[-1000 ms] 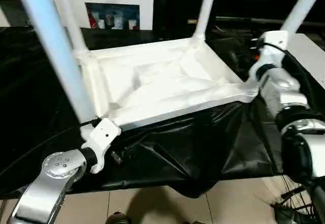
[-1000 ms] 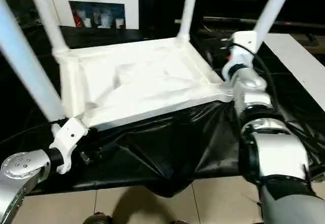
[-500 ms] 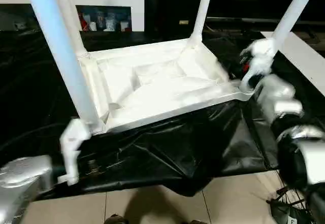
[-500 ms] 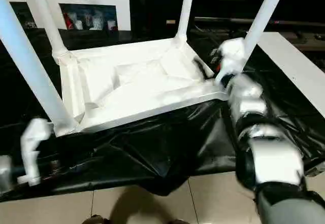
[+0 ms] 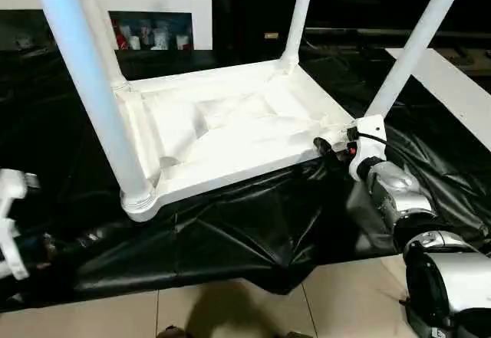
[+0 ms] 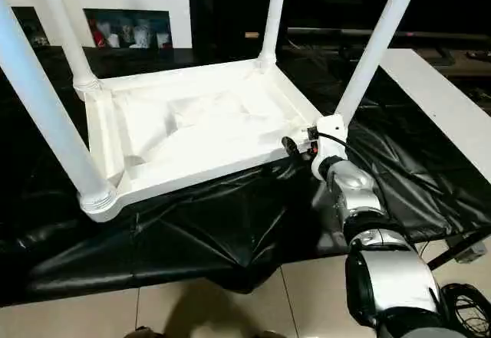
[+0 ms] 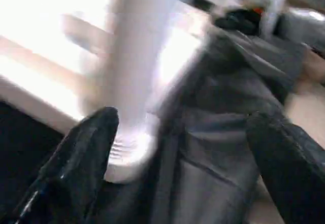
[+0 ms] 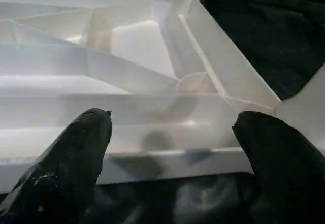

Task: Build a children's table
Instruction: Rotate table base

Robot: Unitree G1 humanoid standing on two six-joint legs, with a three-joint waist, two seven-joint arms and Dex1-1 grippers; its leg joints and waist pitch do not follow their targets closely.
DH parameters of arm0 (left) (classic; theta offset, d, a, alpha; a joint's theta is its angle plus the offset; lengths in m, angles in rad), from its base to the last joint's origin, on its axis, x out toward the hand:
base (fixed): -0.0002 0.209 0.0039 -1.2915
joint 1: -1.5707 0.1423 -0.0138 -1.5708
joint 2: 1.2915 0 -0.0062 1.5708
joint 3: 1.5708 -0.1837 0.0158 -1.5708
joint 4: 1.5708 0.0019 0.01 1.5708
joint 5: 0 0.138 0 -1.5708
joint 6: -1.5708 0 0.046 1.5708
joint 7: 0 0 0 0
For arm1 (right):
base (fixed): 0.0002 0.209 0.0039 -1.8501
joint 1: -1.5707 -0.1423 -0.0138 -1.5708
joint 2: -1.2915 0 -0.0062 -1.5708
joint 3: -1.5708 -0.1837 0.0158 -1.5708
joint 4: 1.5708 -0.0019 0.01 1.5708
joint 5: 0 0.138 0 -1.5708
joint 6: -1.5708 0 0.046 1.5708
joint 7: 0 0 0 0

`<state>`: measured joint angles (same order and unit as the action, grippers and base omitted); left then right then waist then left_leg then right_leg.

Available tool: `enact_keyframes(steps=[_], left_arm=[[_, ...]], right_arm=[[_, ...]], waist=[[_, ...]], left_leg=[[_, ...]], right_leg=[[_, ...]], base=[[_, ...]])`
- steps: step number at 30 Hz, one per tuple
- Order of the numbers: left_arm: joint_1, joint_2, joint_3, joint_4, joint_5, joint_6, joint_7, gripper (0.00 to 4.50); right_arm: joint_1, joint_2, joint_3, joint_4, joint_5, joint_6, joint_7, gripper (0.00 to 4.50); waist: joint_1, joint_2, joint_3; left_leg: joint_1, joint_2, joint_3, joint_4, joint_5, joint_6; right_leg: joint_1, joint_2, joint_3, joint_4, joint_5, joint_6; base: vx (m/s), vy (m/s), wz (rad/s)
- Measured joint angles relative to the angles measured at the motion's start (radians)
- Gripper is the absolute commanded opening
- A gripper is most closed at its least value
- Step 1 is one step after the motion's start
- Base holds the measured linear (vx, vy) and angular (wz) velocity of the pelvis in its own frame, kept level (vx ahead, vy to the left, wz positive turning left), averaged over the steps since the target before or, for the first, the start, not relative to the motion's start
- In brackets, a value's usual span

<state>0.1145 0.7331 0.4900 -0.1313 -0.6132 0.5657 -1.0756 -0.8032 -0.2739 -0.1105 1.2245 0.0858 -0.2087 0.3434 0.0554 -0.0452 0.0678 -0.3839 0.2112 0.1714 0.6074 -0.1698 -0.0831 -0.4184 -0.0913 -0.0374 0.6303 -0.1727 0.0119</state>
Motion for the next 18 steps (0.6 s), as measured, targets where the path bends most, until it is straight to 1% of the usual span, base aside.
enact_keyframes(steps=[4, 7, 10, 14, 18], left_arm=[[-0.093, -0.028, -0.008, 0.067, 0.021, -0.044, 0.070, 4.50], [-0.183, -0.068, -0.055, 0.125, 0.053, -0.082, 0.109, 4.50], [-0.252, -0.088, -0.083, 0.183, 0.074, -0.106, 0.122, 4.50], [-0.324, -0.125, -0.118, 0.177, 0.019, -0.096, 0.096, 4.50], [-0.356, -0.165, -0.141, 0.142, -0.043, -0.057, 0.079, 4.50]], right_arm=[[0.018, 0.019, 0.003, -0.006, -0.007, 0.011, -0.013, 4.30], [0.019, 0.040, 0.023, -0.006, -0.020, 0.023, -0.025, 4.30], [0.020, 0.053, 0.029, -0.009, -0.025, 0.033, -0.043, 4.30], [0.023, 0.070, 0.038, -0.036, -0.042, 0.050, -0.071, 4.30], [0.024, 0.069, 0.038, -0.038, -0.043, 0.051, -0.122, 4.30]], waist=[[0.003, 0.000, -0.002], [0.003, 0.000, -0.002], [0.003, 0.000, -0.002], [0.004, 0.001, -0.003], [0.003, 0.001, -0.003]], left_leg=[[0.001, 0.000, 0.000, 0.001, 0.000, 0.000], [0.001, 0.000, 0.000, 0.001, 0.000, -0.001], [0.001, 0.000, 0.000, 0.001, 0.001, -0.001], [0.001, 0.000, 0.000, 0.001, 0.001, -0.001], [0.001, 0.000, 0.000, 0.001, 0.001, -0.001]], right_leg=[[0.001, 0.000, 0.000, 0.000, 0.000, -0.001], [0.001, 0.000, 0.000, 0.001, 0.001, -0.002], [0.001, 0.000, 0.000, 0.001, 0.001, -0.002], [0.001, 0.000, 0.000, 0.001, 0.001, -0.002], [0.001, 0.000, 0.000, 0.001, 0.001, -0.002]], base=[[0.000, 0.000, 0.00], [0.000, 0.000, 0.00], [0.000, 0.000, 0.00], [0.000, 0.000, 0.00], [0.000, 0.000, 0.00]])
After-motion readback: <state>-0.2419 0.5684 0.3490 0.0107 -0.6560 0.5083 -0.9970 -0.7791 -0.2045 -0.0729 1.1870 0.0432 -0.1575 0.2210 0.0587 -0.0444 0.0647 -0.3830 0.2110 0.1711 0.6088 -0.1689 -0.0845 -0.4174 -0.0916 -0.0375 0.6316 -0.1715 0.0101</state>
